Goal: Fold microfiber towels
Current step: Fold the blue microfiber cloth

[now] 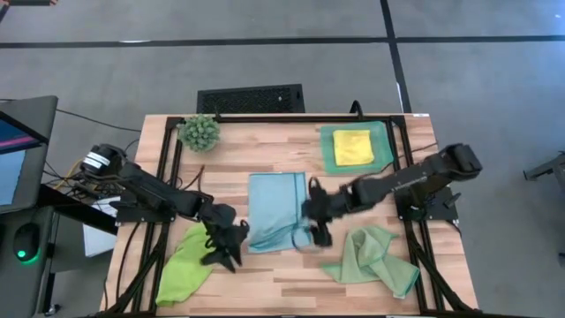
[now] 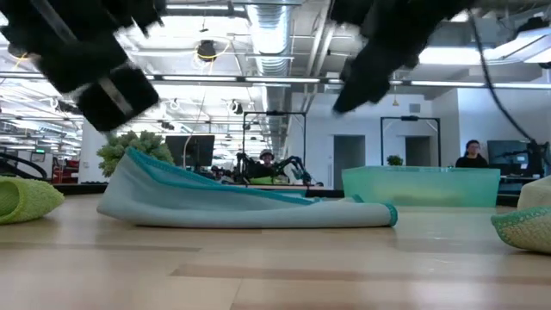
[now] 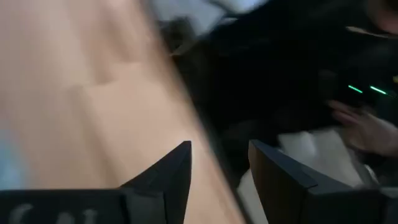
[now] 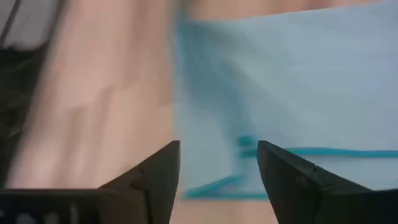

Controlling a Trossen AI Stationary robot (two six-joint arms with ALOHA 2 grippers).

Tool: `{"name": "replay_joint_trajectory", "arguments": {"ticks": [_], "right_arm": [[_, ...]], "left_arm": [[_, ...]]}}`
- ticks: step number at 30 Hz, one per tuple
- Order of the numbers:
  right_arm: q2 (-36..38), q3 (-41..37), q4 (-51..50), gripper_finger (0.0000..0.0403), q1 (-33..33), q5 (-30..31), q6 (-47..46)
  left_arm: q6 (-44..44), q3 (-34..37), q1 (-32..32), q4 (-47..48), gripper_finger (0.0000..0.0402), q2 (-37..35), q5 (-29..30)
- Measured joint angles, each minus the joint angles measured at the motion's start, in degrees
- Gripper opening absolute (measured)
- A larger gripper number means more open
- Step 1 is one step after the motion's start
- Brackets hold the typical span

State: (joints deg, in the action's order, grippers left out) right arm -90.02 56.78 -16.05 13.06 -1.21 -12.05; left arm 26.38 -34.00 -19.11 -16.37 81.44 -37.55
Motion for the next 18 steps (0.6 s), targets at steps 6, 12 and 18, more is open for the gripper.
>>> {"name": "replay_joint_trajectory", "arguments": {"ticks": [6, 12, 18], "right_arm": [[-3.19, -7.51, 14.76, 0.0159, -9.37, 0.26, 0.07], [-6.07, -7.79, 17.49, 0.0017, -7.53, -4.91, 4.71], [-10.19, -7.83, 24.24, 0.0012, -3.54, 0.80, 9.21]], "left_arm": [[-9.09, 0.29, 1.13, 7.55, 0.0120, -3.00, 36.90], [-13.11, 0.27, 4.78, 5.51, 0.0021, 0.31, 43.38], [-18.05, 0.18, 10.66, 1.54, 0.0002, 9.69, 48.91]]}}
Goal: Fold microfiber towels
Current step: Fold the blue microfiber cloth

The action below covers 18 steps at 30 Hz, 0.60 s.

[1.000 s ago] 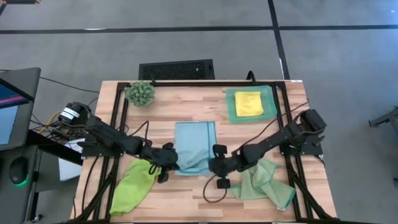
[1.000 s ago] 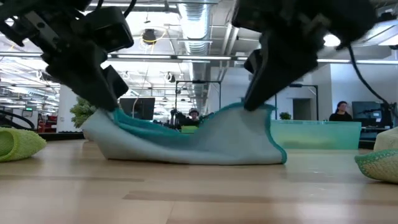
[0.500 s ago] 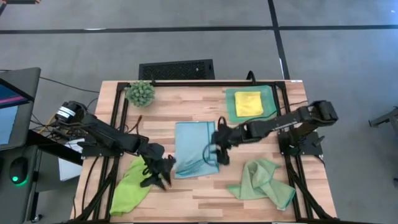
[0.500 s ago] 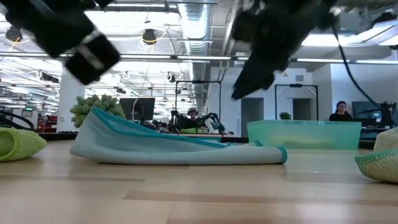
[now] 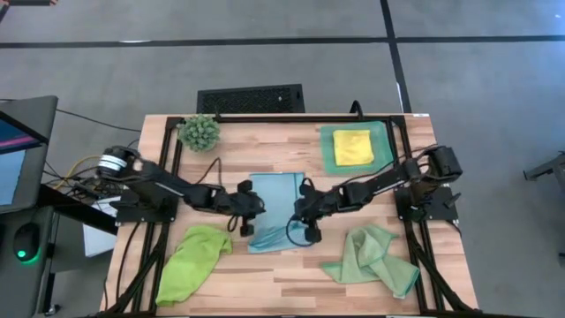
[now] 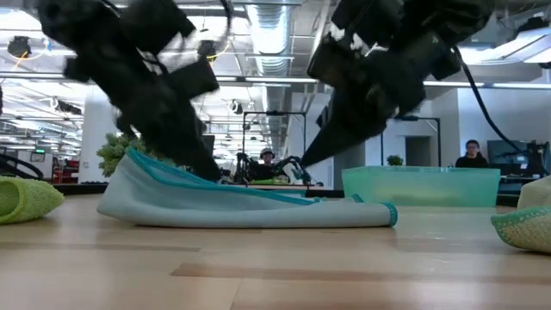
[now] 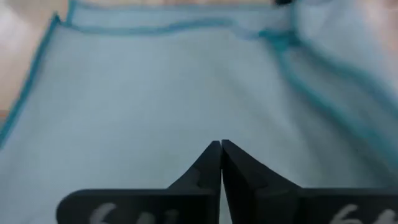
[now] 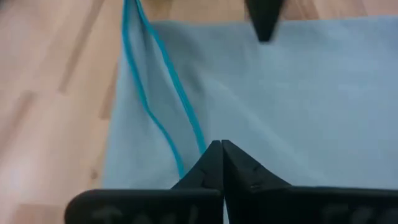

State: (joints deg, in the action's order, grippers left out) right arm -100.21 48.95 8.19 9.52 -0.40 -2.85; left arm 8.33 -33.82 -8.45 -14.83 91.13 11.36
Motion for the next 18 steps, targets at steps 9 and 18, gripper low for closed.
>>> {"name": "replay_joint_trajectory", "arguments": {"ticks": [9, 18], "right_arm": [[-9.72, 5.47, 2.41, 0.0004, -0.44, -1.41, 1.59], [-11.28, 7.65, 1.31, 0.0003, 2.23, -2.70, 0.30]], "left_arm": [[-4.67, -0.25, 8.55, -10.68, 0.0000, 7.52, -4.67], [-5.38, -0.15, 13.43, -9.20, 0.0000, 8.35, -6.66]]}}
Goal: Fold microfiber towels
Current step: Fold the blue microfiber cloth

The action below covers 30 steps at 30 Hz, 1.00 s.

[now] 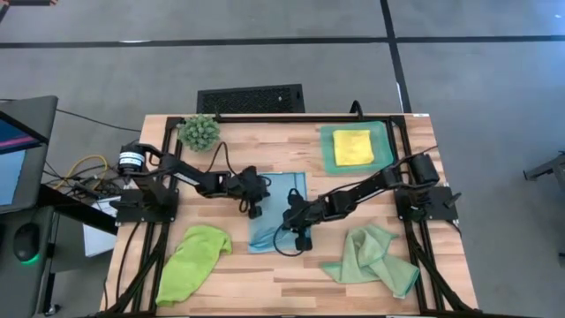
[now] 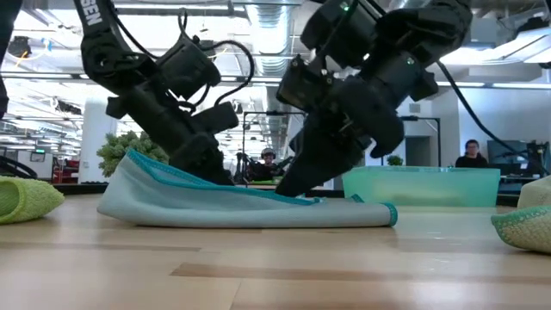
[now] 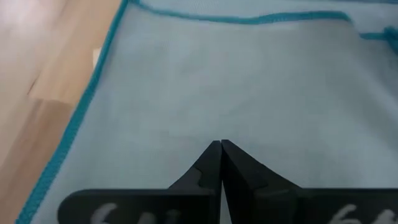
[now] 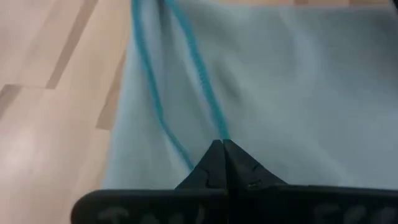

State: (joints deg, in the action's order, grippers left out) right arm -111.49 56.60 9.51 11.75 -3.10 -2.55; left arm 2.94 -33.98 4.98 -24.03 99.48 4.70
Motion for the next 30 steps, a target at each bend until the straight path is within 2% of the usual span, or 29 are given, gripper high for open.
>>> {"name": "replay_joint_trajectory", "arguments": {"ticks": [6, 13, 19, 21, 22, 25, 27, 30], "right_arm": [[-0.25, 0.02, -2.66, 0.0002, 2.38, 0.12, -4.97], [0.78, 0.02, -3.69, 0.0002, 7.36, -0.30, -9.10], [8.68, 0.03, -9.44, 0.0003, 10.63, -0.33, -8.13], [11.72, 0.02, -10.41, 0.0002, 11.24, 1.38, -7.04], [13.06, 0.05, -11.29, 0.0001, 11.49, 4.21, -6.97], [13.63, 0.07, -13.80, 0.0001, 10.74, 16.81, -9.90], [10.85, 0.07, -13.94, 0.0001, 8.38, 17.53, -10.32], [5.02, 0.00, -11.84, 0.0001, 5.09, 15.42, -9.76]], "left_arm": [[0.22, -0.04, 2.97, 0.97, 0.0000, -0.03, -3.40], [0.68, -0.20, 5.20, 3.46, 0.0000, -0.23, -3.87], [0.84, -0.20, 6.07, 3.69, 0.0000, -0.22, -5.04], [0.88, -0.17, 6.37, 3.68, 0.0000, -0.20, -5.57], [0.91, -0.15, 6.55, 3.55, 0.0000, -0.19, -6.02], [1.29, -0.09, 6.70, 3.28, 0.0000, -0.13, -7.11], [1.30, -0.09, 6.68, 3.21, 0.0000, -0.13, -7.09], [1.35, -0.09, 6.68, 3.21, 0.0000, -0.11, -7.32]]}}
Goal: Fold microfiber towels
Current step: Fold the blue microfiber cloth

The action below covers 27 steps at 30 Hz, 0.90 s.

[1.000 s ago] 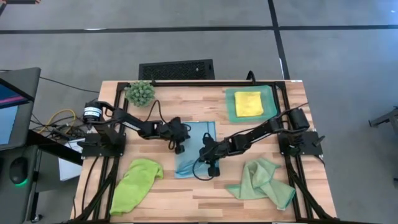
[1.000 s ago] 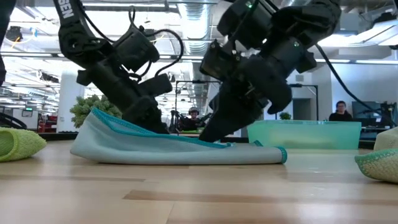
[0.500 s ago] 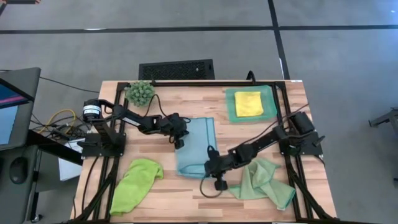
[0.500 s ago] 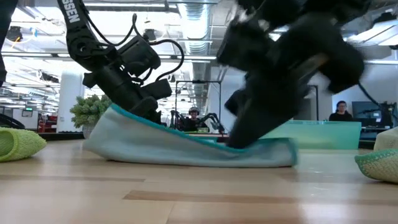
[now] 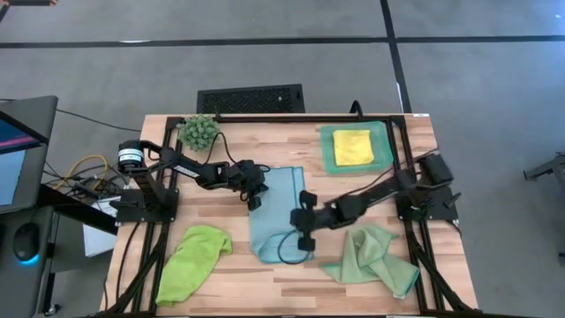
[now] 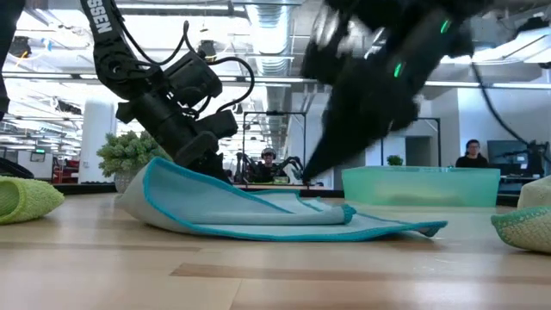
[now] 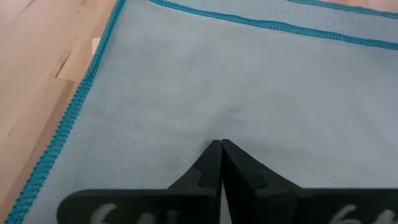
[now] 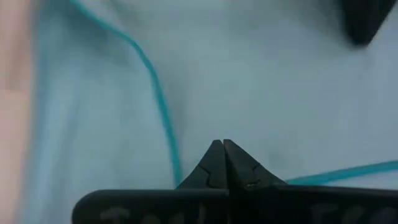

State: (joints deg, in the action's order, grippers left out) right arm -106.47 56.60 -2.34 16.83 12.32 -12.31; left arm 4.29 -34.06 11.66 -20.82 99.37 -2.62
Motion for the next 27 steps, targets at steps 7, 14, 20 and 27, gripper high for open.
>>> {"name": "replay_joint_trajectory", "arguments": {"ticks": [7, 14, 20, 27], "right_arm": [[-5.06, 0.13, 6.14, 0.0000, -0.45, -6.75, 1.20], [-3.94, 0.00, 4.59, 0.0000, 3.79, -8.17, -1.09], [-3.65, 0.00, 4.80, 0.0002, 7.49, -10.96, -2.82], [3.00, 0.00, -1.08, 0.0002, 9.41, -9.63, 0.00]], "left_arm": [[0.46, 0.00, 0.00, 0.48, 0.0000, 0.02, -0.14], [0.47, 0.02, 0.31, 0.71, 0.0000, 0.04, -0.54], [1.71, 0.02, 1.40, 1.37, 0.0000, 0.04, -0.79], [2.83, 0.05, 1.90, 1.40, 0.0000, -0.07, 0.11]]}}
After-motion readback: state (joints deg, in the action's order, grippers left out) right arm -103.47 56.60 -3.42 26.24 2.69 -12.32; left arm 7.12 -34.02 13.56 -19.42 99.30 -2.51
